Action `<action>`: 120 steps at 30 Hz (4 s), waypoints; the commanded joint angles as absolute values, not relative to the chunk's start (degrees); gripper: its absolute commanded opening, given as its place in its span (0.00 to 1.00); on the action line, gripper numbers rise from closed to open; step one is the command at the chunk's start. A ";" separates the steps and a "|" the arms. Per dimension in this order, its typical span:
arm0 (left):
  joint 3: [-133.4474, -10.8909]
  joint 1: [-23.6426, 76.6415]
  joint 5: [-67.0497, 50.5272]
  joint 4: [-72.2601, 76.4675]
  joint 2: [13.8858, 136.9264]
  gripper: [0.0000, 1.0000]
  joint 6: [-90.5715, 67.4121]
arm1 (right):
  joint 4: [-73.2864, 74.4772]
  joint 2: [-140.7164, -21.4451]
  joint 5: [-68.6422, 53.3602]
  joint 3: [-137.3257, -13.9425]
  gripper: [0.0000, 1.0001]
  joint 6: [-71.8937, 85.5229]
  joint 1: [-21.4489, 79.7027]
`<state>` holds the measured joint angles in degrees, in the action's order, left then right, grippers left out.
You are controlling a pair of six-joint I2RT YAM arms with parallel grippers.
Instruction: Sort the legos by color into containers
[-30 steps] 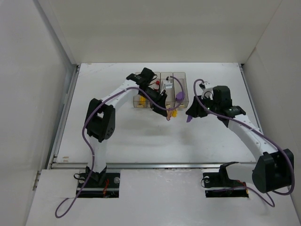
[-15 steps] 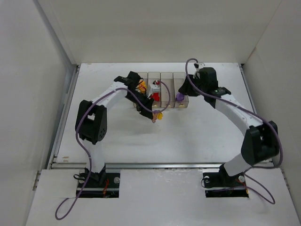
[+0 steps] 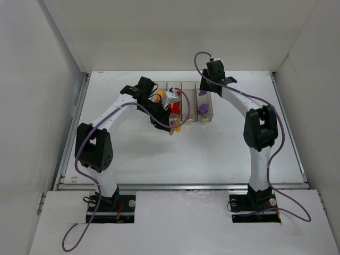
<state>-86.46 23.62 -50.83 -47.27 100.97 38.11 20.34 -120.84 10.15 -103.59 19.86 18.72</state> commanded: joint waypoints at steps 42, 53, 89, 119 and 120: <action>-93.43 24.26 -58.62 -39.37 99.93 0.00 26.37 | 8.44 -91.40 -51.42 -73.83 0.88 11.07 23.64; -93.43 24.79 -57.40 -38.85 99.40 0.00 26.37 | 8.44 -91.93 -51.49 -74.44 0.77 11.60 24.17; -96.59 29.18 -46.49 -29.44 89.47 0.00 56.78 | -40.75 -97.82 -68.12 -71.90 1.00 66.16 15.47; -97.29 25.32 -51.05 -19.25 90.00 0.00 35.34 | -95.01 -101.95 -62.76 -62.59 0.75 101.34 15.47; -97.29 25.31 -51.76 -19.25 90.00 0.00 34.20 | -95.01 -101.95 -62.23 -62.58 0.73 101.34 15.47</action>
<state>-95.66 26.09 -47.83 -23.86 91.96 39.57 -73.67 -104.16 -63.33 -63.16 102.21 15.44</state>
